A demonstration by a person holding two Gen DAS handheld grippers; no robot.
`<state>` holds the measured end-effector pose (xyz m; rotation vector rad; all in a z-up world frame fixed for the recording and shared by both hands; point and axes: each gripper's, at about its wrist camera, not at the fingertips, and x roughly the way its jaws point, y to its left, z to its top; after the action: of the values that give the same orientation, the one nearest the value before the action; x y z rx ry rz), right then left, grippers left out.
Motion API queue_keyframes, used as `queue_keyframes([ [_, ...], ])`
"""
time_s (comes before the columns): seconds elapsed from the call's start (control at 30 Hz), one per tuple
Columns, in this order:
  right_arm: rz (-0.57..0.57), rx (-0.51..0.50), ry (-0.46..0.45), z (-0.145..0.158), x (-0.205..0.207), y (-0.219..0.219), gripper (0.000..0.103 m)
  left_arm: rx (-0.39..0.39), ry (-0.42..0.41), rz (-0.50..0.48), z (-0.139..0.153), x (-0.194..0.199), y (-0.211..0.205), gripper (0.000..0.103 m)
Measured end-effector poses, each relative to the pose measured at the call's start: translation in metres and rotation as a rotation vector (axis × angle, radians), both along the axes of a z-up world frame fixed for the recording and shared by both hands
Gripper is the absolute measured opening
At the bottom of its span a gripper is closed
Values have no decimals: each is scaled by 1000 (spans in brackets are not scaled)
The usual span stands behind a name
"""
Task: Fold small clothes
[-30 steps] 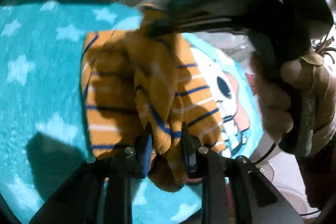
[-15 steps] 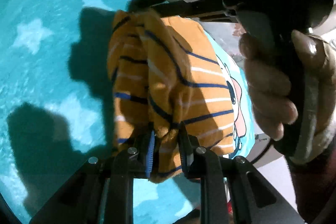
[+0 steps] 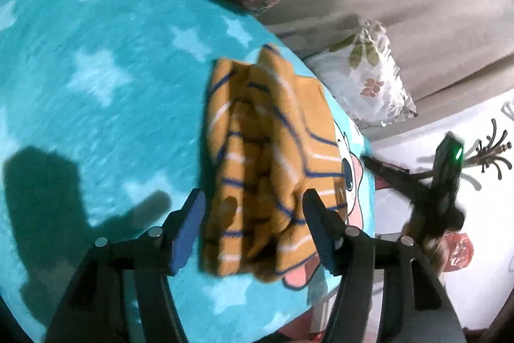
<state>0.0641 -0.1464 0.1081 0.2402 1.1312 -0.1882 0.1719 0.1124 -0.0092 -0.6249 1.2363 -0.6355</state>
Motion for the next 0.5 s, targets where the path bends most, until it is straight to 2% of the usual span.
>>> queue_keyframes([
  [0.07,-28,52,17,-13,-18,-10,43,32,-43,-20,11,2,-13,61],
  [0.17,-12,137,43,-38,-32,-10,43,96,-103,-56,21,5,-45,63],
  [0.23,7,151,51,-50,-37,-8,43,226,-107,-51,12,14,-65,63],
  [0.27,28,160,51,-54,-37,-7,43,325,-102,-24,2,21,-70,63],
  [0.3,46,168,46,-56,-38,-5,43,386,-90,0,-8,24,-70,64],
  [0.33,71,184,39,-55,-39,-4,43,403,-57,27,-20,27,-67,64],
  [0.4,125,226,32,-54,-38,-3,43,345,7,97,-31,24,-54,65],
  [0.43,173,238,35,-55,-40,2,43,354,6,112,-29,23,-54,64],
  [0.5,239,200,39,-57,-42,9,44,396,-30,139,-20,19,-59,62],
])
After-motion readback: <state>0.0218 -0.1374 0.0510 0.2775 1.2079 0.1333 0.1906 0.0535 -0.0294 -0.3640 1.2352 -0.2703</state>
